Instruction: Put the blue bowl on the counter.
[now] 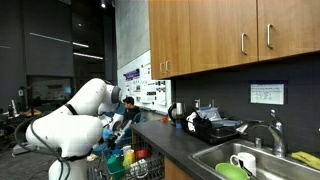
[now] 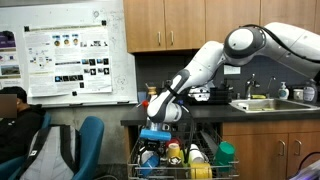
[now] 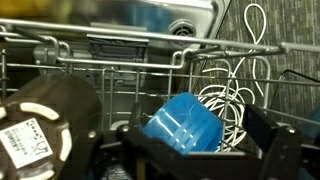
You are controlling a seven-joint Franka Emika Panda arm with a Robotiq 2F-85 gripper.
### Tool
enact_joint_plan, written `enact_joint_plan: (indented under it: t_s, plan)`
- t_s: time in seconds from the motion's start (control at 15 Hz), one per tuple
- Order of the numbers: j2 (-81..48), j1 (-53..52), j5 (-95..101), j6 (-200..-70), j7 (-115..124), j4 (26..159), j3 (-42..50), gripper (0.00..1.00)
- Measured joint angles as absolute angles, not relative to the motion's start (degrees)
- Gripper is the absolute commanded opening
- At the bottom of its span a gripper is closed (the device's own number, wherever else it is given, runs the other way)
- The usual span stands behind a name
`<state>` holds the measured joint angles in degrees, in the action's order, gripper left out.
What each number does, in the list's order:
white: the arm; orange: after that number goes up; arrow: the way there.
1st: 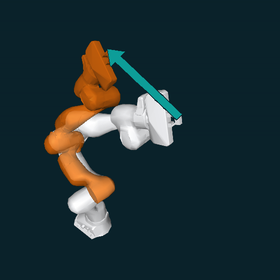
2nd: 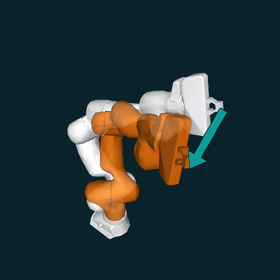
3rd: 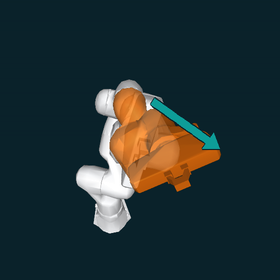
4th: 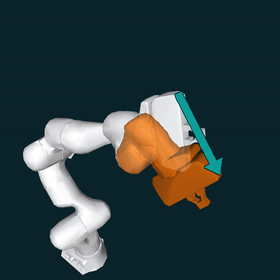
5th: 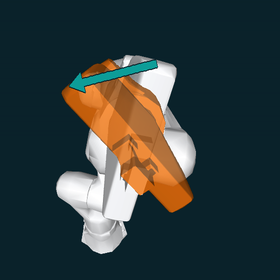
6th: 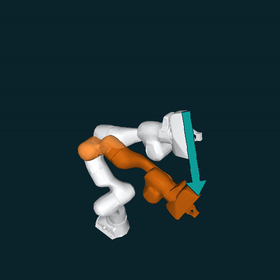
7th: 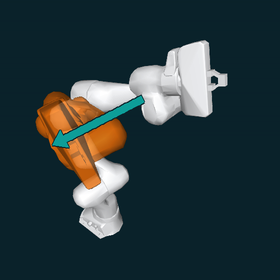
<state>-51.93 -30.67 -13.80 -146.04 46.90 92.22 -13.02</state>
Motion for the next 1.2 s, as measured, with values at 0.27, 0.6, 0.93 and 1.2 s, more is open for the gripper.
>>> enact_joint_plan:
  t_s: [0.27,0.6,0.93,1.2]
  plan:
    - [-52.6,-30.4,-13.8,-146.0,48.2,92.4,-12.8,1.00]
    - [-53.6,-30.1,-14.0,-149.5,50.3,92.3,-11.9,1.00]
    - [-54.6,-29.8,-14.0,-154.8,50.9,91.4,-10.9,1.00]
    - [-54.8,-29.8,-14.0,-155.5,51.1,89.5,-10.5,0.74]
